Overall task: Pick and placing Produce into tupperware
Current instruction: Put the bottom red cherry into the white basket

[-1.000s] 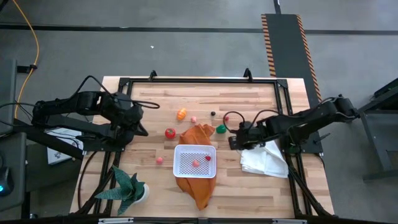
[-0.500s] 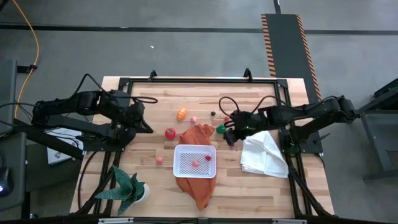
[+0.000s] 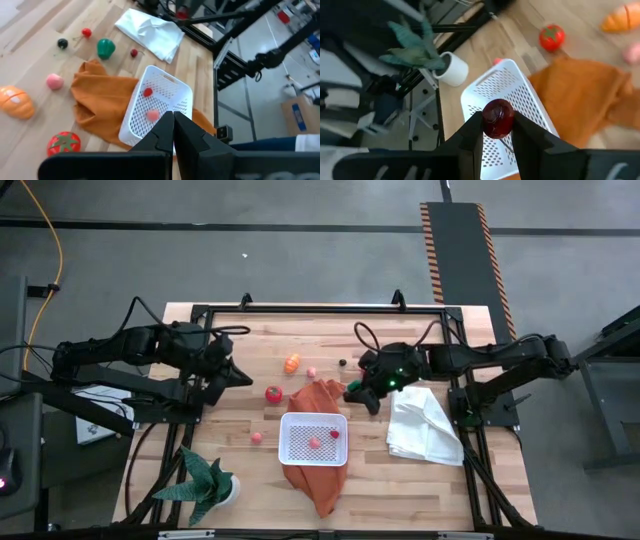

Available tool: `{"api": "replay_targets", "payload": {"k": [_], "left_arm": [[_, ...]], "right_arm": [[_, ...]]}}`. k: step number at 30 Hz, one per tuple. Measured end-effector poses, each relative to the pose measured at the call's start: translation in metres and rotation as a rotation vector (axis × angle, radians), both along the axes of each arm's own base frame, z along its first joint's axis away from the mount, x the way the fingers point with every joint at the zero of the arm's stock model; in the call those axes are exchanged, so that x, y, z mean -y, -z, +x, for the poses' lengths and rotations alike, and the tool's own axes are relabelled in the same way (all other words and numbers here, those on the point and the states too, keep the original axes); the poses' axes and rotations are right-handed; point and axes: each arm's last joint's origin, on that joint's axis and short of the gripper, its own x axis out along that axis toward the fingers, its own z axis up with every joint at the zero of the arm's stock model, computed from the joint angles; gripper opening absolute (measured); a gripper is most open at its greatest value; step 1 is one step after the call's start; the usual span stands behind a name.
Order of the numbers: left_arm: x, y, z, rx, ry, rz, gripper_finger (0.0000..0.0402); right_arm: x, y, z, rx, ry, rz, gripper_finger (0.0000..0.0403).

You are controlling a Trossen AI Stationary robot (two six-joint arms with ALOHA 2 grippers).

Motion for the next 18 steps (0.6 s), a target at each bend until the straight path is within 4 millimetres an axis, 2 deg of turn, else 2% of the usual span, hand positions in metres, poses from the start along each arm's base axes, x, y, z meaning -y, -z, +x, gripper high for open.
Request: {"api": "replay_targets", "payload": {"k": [7, 18], "left_arm": [[-0.001, 0.002, 0.004, -0.019, -0.043, -0.029, 0.0001], [-0.002, 0.006, 0.012, -0.046, -0.066, -0.097, 0.0001]], "right_arm": [[0.003, -0.002, 0.001, 0.063, -0.120, -0.118, 0.0069], [0.002, -0.009, 0.004, 0.155, -0.181, -0.193, 0.0069]]}}
